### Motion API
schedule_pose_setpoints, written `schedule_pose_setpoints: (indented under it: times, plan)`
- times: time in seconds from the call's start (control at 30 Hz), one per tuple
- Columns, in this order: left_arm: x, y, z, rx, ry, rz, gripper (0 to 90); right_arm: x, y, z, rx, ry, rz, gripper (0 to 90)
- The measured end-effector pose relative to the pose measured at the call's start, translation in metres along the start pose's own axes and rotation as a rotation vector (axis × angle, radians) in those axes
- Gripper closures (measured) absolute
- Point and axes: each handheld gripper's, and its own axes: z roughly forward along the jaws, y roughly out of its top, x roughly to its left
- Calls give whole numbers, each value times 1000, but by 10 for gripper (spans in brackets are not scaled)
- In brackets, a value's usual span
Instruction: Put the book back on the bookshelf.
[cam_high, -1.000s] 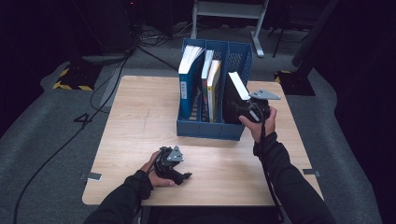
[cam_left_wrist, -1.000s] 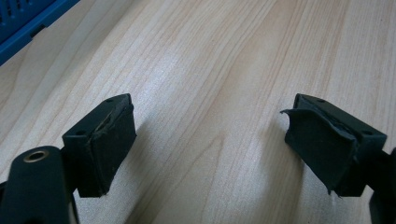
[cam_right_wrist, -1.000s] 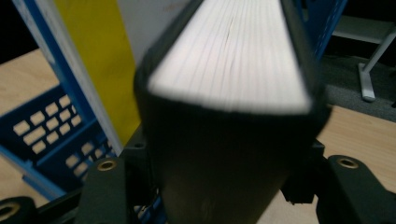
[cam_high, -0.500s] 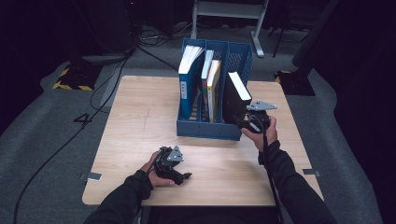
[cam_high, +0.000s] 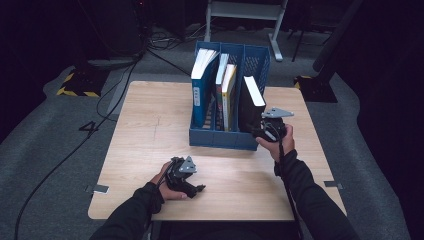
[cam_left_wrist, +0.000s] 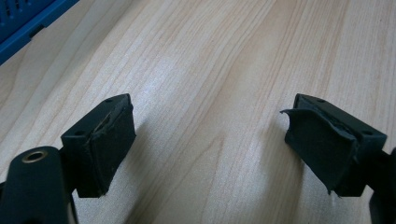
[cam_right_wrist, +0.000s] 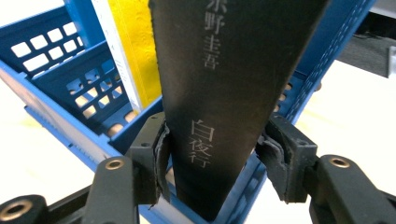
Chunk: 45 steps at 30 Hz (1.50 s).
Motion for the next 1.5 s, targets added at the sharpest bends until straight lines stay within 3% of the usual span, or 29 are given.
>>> schedule_pose_setpoints:
  times: [0.3, 0.6, 0.83, 0.93, 0.97, 1.07, 1.17, 1.5]
  plan:
    - [0, 0, 0, -1, 2, 0, 156, 13, 4, 10, -34, -19, 32, 433]
    - [0, 0, 0, -1, 1, 1, 157, 6, 2, 9, -54, -28, 55, 443]
    - [0, 0, 0, 0, 0, 1, 156, 14, 6, 15, -45, -39, 17, 414]
    - [0, 0, 0, -1, 2, 1, 157, 15, 8, 20, -47, -80, 6, 424]
    - [0, 0, 0, -1, 1, 2, 157, 6, 9, 24, -55, -101, 40, 459]
    - [0, 0, 0, 0, -2, 3, 157, -5, 11, 28, -51, -106, 77, 476]
    - [0, 0, 0, 1, -2, 4, 156, -12, 14, 31, -43, -87, 80, 476]
    - [0, 0, 0, -1, -3, 2, 155, -14, 24, 42, -22, -101, 87, 473]
